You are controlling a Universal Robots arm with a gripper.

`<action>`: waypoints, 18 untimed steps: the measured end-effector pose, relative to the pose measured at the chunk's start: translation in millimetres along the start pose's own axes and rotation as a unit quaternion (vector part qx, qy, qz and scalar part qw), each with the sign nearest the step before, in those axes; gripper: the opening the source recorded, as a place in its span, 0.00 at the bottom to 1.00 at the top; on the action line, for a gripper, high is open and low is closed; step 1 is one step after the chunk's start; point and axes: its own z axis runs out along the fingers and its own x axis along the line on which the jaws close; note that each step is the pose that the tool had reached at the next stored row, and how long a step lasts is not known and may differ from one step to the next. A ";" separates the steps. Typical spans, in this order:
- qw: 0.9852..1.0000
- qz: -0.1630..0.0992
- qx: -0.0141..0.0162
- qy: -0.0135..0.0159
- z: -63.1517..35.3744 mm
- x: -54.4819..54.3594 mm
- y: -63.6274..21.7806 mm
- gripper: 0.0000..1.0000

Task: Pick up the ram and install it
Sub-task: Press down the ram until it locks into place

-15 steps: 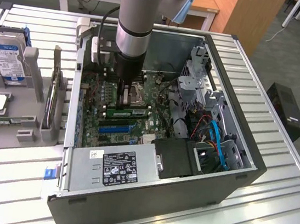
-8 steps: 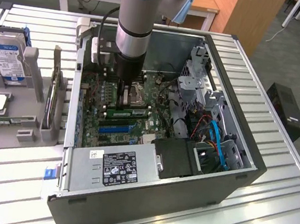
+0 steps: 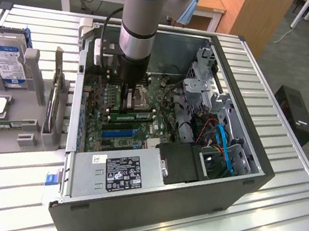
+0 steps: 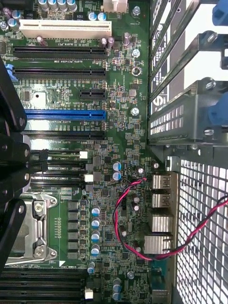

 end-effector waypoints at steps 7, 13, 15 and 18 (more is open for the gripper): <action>1.000 0.000 0.000 0.000 -15.0 -0.6 0.2 0.11; 1.000 0.000 0.000 0.000 -38.0 -1.4 0.7 0.11; 1.000 0.000 0.000 0.000 -44.4 -1.6 0.9 0.11; 1.000 0.000 0.000 0.000 -53.6 -2.0 1.1 0.11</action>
